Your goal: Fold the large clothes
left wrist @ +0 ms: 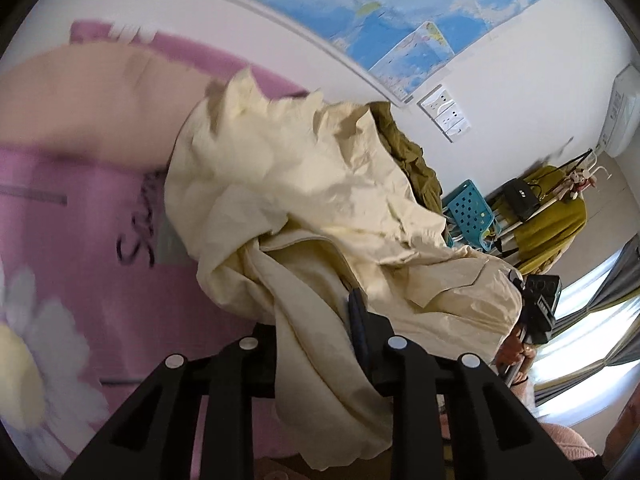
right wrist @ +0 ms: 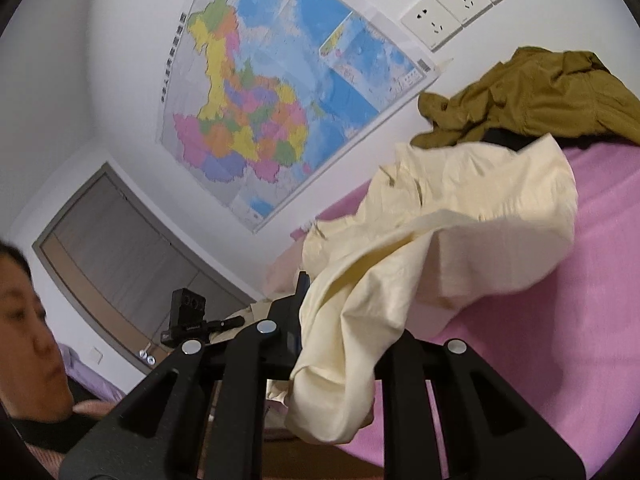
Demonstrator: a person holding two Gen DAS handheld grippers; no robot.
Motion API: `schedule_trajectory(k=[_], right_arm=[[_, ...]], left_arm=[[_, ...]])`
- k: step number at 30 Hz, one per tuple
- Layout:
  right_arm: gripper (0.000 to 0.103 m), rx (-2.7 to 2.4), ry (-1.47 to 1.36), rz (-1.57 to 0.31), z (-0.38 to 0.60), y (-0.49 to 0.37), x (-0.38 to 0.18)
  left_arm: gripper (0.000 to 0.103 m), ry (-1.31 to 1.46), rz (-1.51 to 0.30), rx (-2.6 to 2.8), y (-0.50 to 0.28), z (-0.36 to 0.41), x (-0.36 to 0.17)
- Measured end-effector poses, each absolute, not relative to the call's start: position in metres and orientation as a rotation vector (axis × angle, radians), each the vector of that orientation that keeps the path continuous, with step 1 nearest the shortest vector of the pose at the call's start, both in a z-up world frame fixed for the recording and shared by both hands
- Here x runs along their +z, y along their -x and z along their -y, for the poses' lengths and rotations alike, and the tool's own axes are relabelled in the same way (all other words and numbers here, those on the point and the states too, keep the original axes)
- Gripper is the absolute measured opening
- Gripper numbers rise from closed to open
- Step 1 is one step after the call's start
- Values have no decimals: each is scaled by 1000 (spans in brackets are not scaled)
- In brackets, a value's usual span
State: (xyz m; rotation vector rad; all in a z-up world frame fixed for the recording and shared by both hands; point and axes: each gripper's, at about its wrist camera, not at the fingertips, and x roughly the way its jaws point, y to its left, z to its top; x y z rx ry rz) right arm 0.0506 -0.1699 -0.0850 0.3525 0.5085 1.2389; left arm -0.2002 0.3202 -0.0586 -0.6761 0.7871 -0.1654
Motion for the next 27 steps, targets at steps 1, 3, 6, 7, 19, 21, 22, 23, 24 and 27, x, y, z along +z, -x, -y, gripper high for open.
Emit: schedule_trajectory(k=[1,3,6,7,19,21,22,23,24,27], right_arm=[[15,1230,-364,-507,167,-57,-78],[15,1225,-362,-487,162,-67,-64],[15,1223,-390,-480,153,-88,-46],[15,1213,-393,-480,150,-94,-42],[16,1096,-417,-573,99,-185,-14],[17,1075,-428,-595,92,-199,-14],[17,1067,-418,-596,90,-203,-14],[18,1054,-415,-604,86,-209,-14],[18,1048,-422,-614,84,-214,-15],[19,1021,-432,-645,75,-234,-17]], left_arm=[[23,670,-785,-163,195,-321,-53],[23,647,-783,-156,183,-326,-37],[22,622,-786,-134,163,-335,-20],[22,620,-785,-128,158,-336,-17],[22,584,-852,-7,71,-372,0],[22,590,-870,11,56,-380,-3],[22,588,-879,20,50,-382,-5],[22,586,-888,28,43,-385,-6],[22,589,-899,33,36,-388,-9],[23,596,-928,47,18,-398,-15]])
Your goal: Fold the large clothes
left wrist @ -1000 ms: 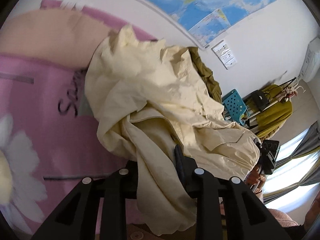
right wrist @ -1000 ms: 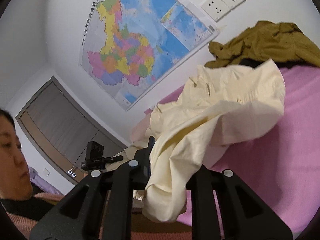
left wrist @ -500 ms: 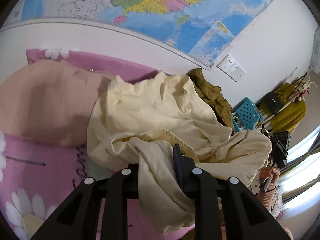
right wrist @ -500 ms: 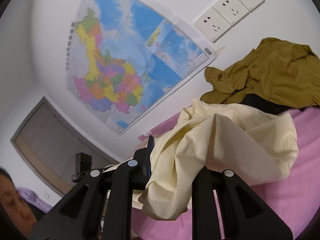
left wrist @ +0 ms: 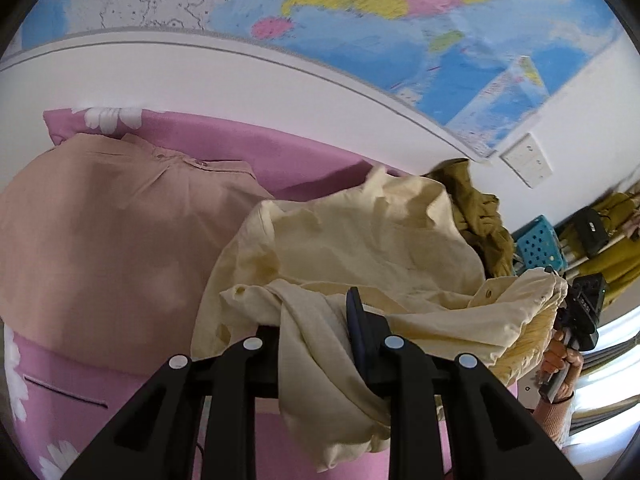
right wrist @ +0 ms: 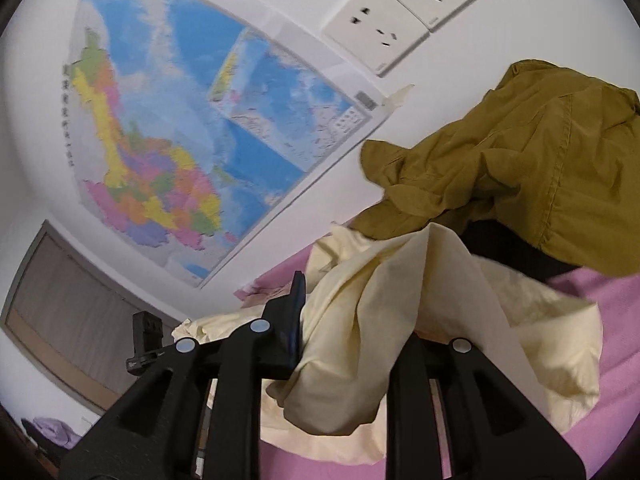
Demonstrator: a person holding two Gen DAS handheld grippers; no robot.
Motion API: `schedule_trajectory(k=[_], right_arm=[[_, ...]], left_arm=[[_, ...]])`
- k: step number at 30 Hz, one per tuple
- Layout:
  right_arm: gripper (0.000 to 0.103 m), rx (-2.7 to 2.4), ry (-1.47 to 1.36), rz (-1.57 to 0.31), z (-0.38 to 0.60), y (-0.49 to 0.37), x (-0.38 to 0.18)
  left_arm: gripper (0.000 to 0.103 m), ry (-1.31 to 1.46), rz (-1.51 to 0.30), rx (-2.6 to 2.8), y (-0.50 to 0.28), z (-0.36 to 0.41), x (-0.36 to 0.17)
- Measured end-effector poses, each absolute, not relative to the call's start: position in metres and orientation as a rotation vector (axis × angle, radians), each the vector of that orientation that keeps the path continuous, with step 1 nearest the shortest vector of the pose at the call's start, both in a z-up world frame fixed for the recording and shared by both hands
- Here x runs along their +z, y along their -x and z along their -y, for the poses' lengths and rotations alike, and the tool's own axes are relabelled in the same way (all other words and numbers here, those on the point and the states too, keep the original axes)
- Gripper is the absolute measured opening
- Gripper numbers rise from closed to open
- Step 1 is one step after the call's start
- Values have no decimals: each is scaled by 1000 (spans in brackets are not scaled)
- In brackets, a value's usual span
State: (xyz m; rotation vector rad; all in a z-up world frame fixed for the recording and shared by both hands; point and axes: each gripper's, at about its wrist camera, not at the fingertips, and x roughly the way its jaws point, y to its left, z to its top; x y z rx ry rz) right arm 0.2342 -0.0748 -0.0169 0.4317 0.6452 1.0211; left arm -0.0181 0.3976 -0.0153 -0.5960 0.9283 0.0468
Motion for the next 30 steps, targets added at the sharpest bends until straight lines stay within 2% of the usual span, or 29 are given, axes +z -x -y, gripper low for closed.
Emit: schedule_trajectory(k=[13,16,18,19,20,24,30], right_arm=[[25,896,-424,-712,41,-292,-33],[33,879,-403,-693,36,-292,-34],[47,895,-415,-668,38,-288,-32],[59,902,-419,-656,39,-285,-31],[63,903,-415,-635,40,-279,-29],[71,893,-305,-540,36,-244,-22],[76,782,92,-375,-16,-182,-39]], left_arm=[[24,609,-1023,132,-37,-422,-46],[24,608,-1045,158,-49,-426,-53],[24,605,-1057,177,-56,-427,-58],[24,606,-1063,184,-58,-429,-60],[24,615,-1070,190,-61,-430,-63],[24,622,-1082,205,-69,-433,-71],[27,642,-1086,205,-74,-432,-74]])
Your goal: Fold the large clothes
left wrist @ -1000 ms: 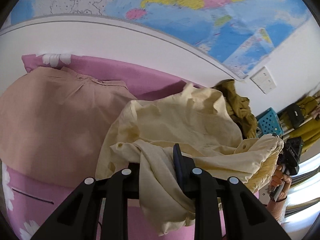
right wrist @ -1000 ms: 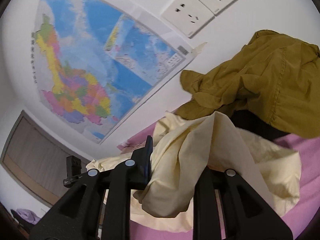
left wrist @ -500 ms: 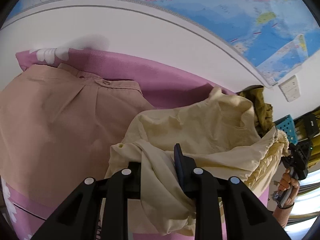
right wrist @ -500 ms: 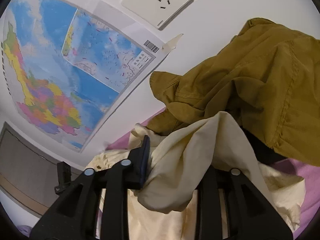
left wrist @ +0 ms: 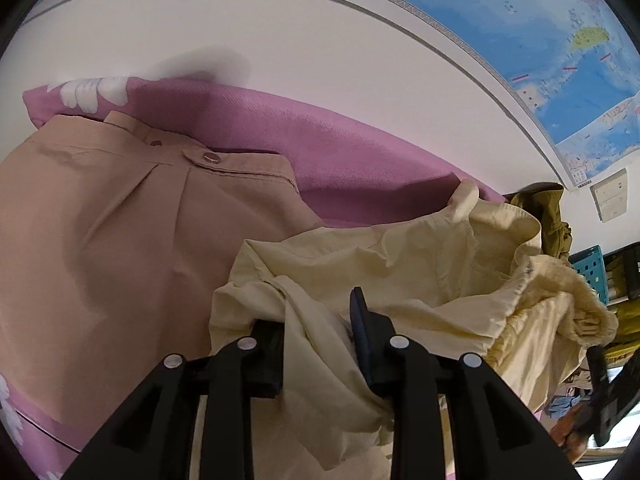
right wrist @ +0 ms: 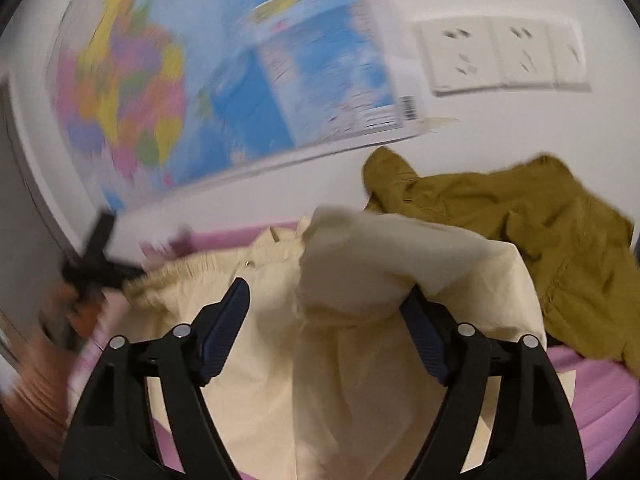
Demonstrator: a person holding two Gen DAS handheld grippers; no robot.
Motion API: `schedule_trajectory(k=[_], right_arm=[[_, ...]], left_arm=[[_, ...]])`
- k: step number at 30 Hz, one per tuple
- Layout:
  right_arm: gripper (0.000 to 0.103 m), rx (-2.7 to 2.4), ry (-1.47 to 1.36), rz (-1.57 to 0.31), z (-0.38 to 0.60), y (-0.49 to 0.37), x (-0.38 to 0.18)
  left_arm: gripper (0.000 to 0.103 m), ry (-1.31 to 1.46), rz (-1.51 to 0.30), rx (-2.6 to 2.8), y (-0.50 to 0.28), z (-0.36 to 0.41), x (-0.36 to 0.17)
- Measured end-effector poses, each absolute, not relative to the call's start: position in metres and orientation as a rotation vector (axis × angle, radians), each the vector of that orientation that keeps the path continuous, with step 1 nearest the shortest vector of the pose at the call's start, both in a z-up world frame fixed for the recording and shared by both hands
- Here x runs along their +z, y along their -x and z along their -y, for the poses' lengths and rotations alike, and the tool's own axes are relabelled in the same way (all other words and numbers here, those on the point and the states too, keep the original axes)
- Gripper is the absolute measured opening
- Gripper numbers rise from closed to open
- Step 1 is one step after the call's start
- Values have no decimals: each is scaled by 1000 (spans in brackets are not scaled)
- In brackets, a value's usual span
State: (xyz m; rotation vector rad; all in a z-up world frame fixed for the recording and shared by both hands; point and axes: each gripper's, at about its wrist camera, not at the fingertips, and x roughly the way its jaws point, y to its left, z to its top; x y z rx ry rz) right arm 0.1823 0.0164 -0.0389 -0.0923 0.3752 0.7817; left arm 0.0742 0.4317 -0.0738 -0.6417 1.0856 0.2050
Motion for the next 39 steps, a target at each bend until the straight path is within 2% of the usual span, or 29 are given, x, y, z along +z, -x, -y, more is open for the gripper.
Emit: schedule_trajectory(k=[9,11,15,17,19,20,21,22,23,24,25,26,31,34,36,37,39], right_arm=[[74,639,68,-153,4,-149,-33],[75,695,98,-184,0,-146,-34],[76,766,235,-320,-36,-159,-55],[81,772,283,-398,-56,-174,-71],[80,734,351,-453,-78,-191,-87],[76,721,383,-465,-85,-198,-95],[67,712,406,-466,-90,-204,-99],[42,695,403,-464,-91,-210,-101],[26,705,388,-478,-91,-216,-101],[19,715,376,-481,-90,-219,-99],[11,722,355,-469,-87,-222,-92],[9,732,328,-457,-84,-222,-85],[8,731,265,-312,-80,-212,-49],[9,692,343,-383,-103,-234,-69],[16,663,399,-468,-116,-253,-89],[17,662,394,-467,-115,-253,-92],[27,680,365,-462,-107,-251,-89]], left_arm=[[28,698,-1081,183,-74,-442,-76],[30,700,-1078,180,-74,-440,-75],[39,702,-1052,154,-72,-438,-73],[42,701,-1033,144,-70,-435,-70],[46,695,-1015,130,-67,-431,-66],[48,696,-1006,124,-65,-430,-64],[54,703,-990,110,-61,-429,-60],[59,714,-980,100,-58,-429,-58],[68,730,-955,89,-52,-429,-53],[76,726,-917,81,-45,-428,-45],[78,703,-892,82,-39,-425,-37],[79,683,-871,77,-33,-423,-30],[81,479,-811,66,-22,-393,-8],[81,365,-864,93,-33,-373,-25],[81,325,-902,103,-37,-368,-42],[81,304,-911,117,-35,-367,-50],[81,275,-894,142,-27,-369,-56]])
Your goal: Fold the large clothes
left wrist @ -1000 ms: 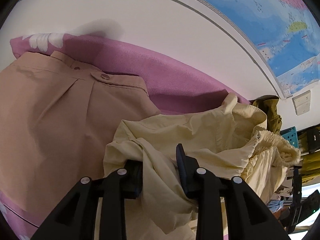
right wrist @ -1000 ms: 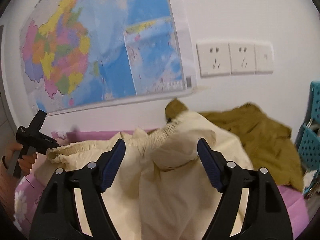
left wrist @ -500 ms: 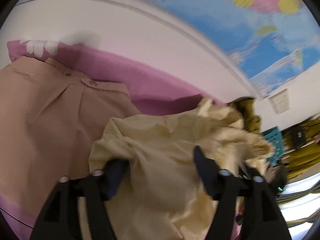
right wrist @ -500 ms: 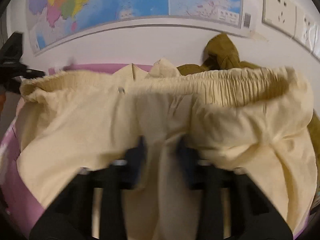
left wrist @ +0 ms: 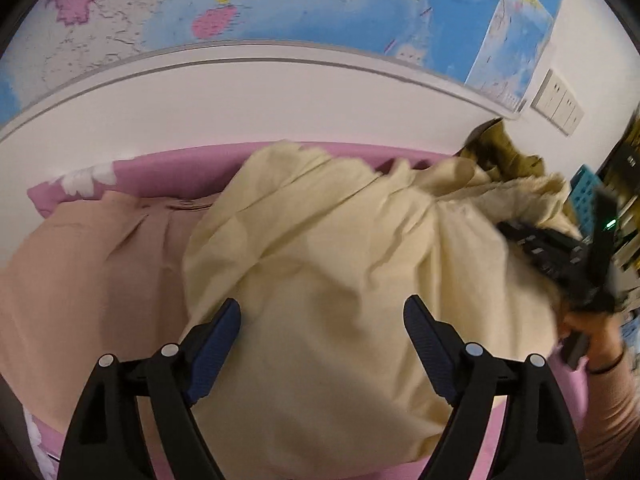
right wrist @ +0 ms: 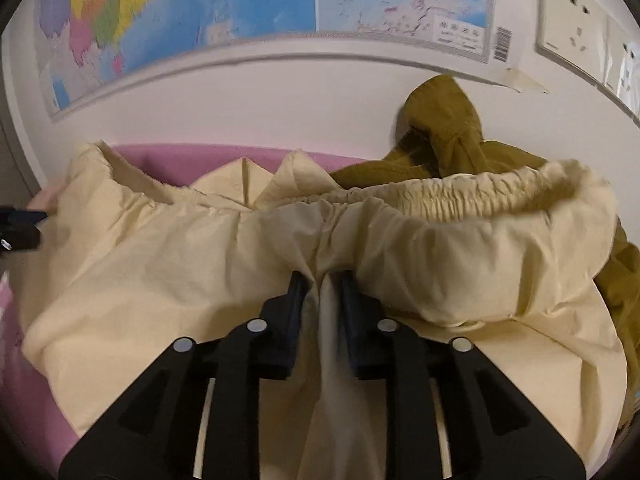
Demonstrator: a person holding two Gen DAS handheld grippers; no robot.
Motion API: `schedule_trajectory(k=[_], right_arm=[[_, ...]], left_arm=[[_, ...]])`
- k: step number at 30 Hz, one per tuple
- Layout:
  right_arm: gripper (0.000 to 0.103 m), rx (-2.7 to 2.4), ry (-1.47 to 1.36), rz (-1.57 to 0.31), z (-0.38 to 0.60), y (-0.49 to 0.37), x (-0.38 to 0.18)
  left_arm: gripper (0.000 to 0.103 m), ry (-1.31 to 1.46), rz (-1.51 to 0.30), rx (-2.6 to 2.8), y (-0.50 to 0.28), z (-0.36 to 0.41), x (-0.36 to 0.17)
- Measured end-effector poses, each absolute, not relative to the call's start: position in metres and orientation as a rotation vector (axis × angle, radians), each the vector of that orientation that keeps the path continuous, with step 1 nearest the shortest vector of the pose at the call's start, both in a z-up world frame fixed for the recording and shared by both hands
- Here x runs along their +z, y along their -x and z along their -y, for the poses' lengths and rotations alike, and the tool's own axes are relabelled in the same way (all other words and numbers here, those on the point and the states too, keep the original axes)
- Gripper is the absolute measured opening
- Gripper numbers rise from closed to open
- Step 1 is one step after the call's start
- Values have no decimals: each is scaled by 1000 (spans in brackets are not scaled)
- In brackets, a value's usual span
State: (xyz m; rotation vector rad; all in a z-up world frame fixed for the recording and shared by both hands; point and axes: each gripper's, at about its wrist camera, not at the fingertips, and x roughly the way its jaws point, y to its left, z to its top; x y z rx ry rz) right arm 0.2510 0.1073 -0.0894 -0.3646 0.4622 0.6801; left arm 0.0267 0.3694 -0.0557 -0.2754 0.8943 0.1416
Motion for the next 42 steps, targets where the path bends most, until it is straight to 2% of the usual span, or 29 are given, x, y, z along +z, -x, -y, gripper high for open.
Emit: schedule_trajectory(k=[2,3,4,6,8,13,16,17,18,19,20,21,22,23,24,29,31,35,37,40,41,42], right_arm=[[47,724,310,-424,-86,-237,-79],[53,752,288,-396,-74,-227,-74],[65,773,257,-361,-54,-214,-68],[69,783,209,-310,-17,-195,-63],[79,747,154,-300,23,-185,-66],[88,639,48,-392,101,-192,-98],[87,651,33,-481,114,-209,-118],[84,658,46,-482,112,-214,-122],[79,663,49,-478,110,-218,-123],[65,708,44,-488,105,-222,-122],[43,715,58,-487,100,-225,-121],[31,707,67,-483,97,-227,-119],[11,743,40,-497,98,-228,-115],[8,774,3,-500,103,-226,-110],[8,807,-24,-480,110,-216,-99],[5,866,-78,-324,158,-150,-52],[5,843,-55,-282,176,-132,-47],[7,763,-72,-461,196,-156,-87],[10,723,-64,-566,194,-169,-116],[15,665,-64,-565,191,-168,-119],[24,633,-45,-541,190,-163,-113],[29,595,-2,-498,184,-154,-102]], left_arm=[[81,296,-856,140,-12,-377,-54],[82,310,-826,140,-1,-382,-51],[84,312,-804,142,10,-386,-50],[94,298,-776,170,25,-391,-48],[94,263,-756,196,41,-393,-50],[95,212,-838,142,49,-382,-76],[94,198,-855,88,43,-371,-88],[90,200,-854,82,39,-367,-91],[79,209,-852,75,35,-365,-93],[71,220,-845,79,33,-363,-93],[52,232,-841,92,33,-362,-93],[37,246,-835,105,34,-362,-90],[30,264,-833,107,36,-362,-87],[20,307,-825,100,42,-366,-80],[15,361,-819,80,48,-371,-74],[8,579,-770,-28,101,-387,-44],[8,617,-762,-36,124,-390,-46],[8,705,-879,-46,132,-382,-97],[16,686,-947,-20,127,-377,-119],[25,660,-938,25,124,-374,-110],[40,594,-932,66,121,-369,-100],[64,464,-912,168,120,-359,-83]])
